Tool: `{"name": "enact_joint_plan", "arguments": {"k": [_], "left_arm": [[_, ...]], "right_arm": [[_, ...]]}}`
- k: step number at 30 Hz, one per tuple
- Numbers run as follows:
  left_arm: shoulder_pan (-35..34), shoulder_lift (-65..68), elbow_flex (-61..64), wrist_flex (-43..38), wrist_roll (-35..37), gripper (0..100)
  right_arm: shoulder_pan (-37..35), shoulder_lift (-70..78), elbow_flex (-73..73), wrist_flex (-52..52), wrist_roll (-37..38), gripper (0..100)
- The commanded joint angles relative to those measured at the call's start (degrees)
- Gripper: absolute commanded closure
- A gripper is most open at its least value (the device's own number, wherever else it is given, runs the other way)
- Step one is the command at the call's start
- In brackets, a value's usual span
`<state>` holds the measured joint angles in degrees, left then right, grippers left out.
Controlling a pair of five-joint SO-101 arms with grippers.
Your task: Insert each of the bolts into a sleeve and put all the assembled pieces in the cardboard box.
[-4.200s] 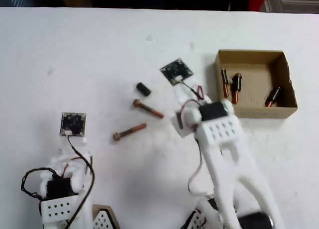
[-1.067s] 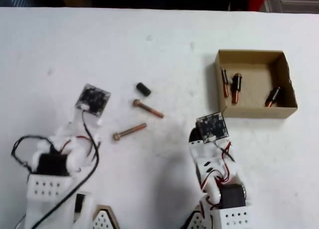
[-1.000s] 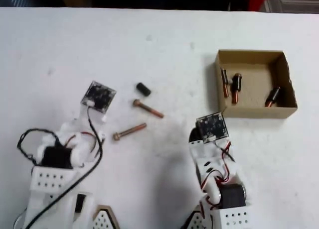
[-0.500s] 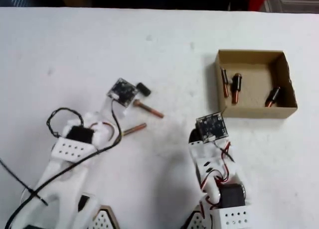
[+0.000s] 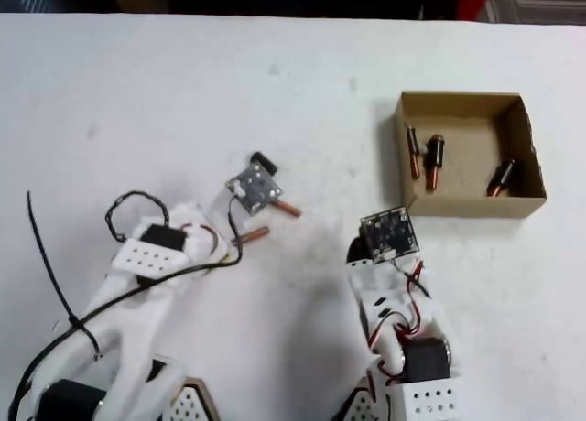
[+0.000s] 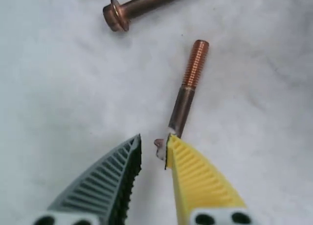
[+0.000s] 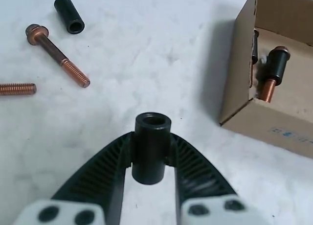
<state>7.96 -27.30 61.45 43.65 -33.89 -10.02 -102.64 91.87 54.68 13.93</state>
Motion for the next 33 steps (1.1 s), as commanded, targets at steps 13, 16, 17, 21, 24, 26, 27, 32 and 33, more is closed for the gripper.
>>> {"name": "enact_joint_plan", "arguments": {"k": [13, 16, 17, 21, 24, 26, 27, 32, 33], "left_arm": [[6.37, 8.75, -13.19, 10.55, 10.99, 88], [6.37, 11.82, -15.21, 10.73, 10.81, 88], [6.29, 13.14, -15.82, 10.99, 10.73, 88], [6.20, 18.77, -18.73, 11.08, 8.35, 88], [4.88, 22.55, -21.27, 11.08, 0.79, 88], [3.38, 24.48, -22.51, 11.08, -2.55, 88], [2.77, 25.36, -22.95, 11.08, -3.52, 88], [1.19, 26.86, -22.77, 10.81, -6.68, 88], [1.19, 26.86, -22.77, 10.99, -6.68, 88]], "right_arm": [[0.22, -0.57, -0.62, -1.54, -0.35, 98.1], [0.22, -0.57, -0.62, -1.54, -0.26, 98.1], [0.22, -0.57, -0.62, -1.54, -0.26, 98.1], [0.31, -0.57, -0.62, -1.45, -0.26, 98.1], [0.40, -0.57, -0.62, -1.45, -0.26, 98.1], [0.40, -0.57, -0.62, -1.45, -0.26, 98.1], [0.40, -0.57, -0.62, -1.45, -0.26, 98.1], [0.31, -0.57, -0.62, -1.45, -0.26, 98.1], [0.31, -0.57, -0.62, -1.45, -0.26, 98.1]]}}
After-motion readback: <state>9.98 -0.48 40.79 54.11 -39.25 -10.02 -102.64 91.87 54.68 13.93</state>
